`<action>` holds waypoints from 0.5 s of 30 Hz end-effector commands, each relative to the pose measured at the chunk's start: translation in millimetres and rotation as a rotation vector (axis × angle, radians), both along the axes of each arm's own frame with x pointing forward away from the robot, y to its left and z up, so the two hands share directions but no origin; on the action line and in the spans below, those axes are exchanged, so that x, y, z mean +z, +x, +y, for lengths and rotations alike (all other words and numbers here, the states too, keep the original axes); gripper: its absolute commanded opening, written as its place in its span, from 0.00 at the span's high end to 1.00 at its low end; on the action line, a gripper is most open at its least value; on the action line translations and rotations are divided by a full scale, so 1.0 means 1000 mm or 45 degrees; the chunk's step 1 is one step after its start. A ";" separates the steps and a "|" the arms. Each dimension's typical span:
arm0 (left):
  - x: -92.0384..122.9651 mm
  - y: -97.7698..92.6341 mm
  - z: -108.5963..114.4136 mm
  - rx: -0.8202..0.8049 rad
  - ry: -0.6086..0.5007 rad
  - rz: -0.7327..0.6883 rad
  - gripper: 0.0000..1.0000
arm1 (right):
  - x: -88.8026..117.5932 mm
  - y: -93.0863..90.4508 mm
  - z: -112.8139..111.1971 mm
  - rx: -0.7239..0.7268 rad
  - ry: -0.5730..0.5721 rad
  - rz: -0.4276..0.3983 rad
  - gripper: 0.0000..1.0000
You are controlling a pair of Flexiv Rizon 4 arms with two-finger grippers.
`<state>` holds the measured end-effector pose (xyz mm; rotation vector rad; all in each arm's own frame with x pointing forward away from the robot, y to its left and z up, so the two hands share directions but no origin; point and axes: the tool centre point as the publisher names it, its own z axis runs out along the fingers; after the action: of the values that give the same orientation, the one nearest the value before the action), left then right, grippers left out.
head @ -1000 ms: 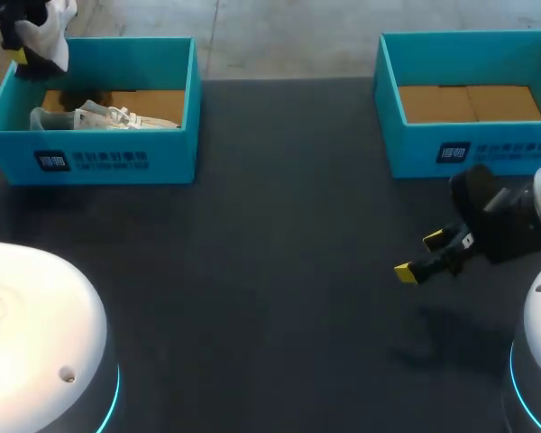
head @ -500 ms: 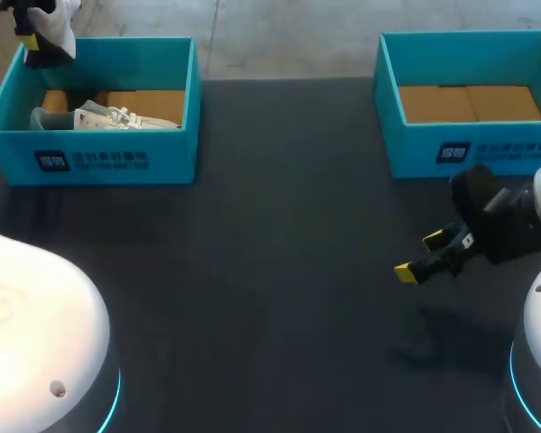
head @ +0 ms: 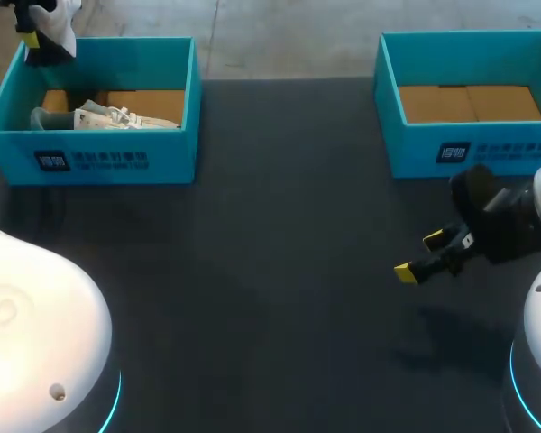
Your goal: Take the shoe out of the shoebox, open the shoe tongue, remove and reinsert the insole, then place the shoe into the shoebox
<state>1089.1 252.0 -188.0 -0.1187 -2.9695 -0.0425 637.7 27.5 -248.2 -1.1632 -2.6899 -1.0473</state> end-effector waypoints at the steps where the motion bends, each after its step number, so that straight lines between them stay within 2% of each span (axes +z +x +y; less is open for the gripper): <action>1: 0.005 -0.003 0.002 -0.051 -0.015 -0.016 1.00 | 0.000 -0.001 0.000 0.000 0.002 -0.003 0.00; 6: 0.012 -0.008 0.009 -0.180 -0.023 -0.050 1.00 | 0.000 -0.001 0.000 0.000 0.002 -0.003 0.00; 13: 0.015 -0.014 0.016 -0.567 0.100 0.028 1.00 | 0.000 -0.001 0.000 0.000 0.002 -0.003 0.00; 15: 0.014 -0.012 0.019 -0.642 0.094 0.047 1.00 | 0.000 -0.001 0.000 0.000 0.002 -0.003 0.00</action>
<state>1080.0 272.3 -176.7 -0.6704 -2.8827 -0.1382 637.7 27.5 -248.2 -1.1632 -2.6899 -1.0473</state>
